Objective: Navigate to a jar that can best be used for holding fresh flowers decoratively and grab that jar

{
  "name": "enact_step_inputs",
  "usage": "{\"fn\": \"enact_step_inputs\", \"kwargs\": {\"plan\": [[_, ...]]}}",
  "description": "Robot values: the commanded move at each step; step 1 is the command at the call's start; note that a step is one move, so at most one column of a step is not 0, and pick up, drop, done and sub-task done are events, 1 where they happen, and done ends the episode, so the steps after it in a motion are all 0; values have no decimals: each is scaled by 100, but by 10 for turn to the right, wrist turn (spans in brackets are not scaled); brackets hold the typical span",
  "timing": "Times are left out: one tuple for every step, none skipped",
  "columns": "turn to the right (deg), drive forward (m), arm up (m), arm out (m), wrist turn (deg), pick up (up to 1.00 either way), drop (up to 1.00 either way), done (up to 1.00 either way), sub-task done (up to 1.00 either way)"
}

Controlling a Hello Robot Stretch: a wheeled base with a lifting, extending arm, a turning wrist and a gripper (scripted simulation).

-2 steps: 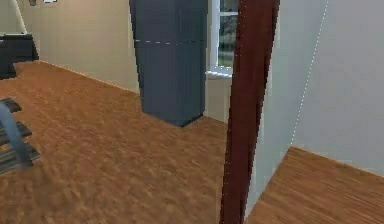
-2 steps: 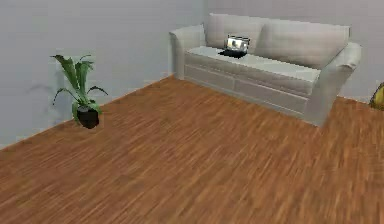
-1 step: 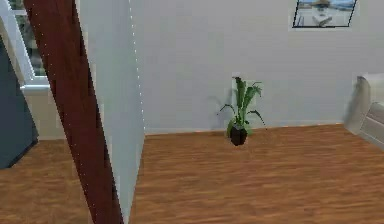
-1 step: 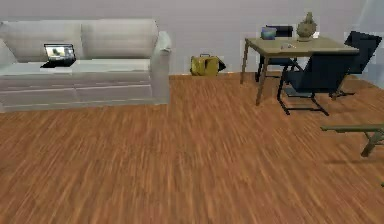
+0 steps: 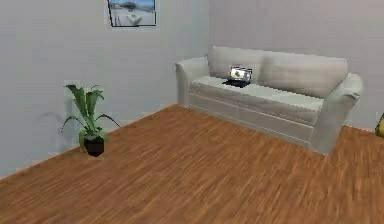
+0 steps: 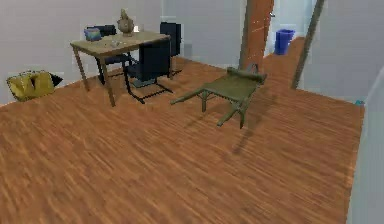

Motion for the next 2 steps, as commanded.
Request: {"fn": "enact_step_inputs", "kwargs": {"plan": [[390, 0, 0, 0, 0, 0, 0, 0, 0], [0, 20, 0, 0, 0, 0, 0, 0, 0]]}}
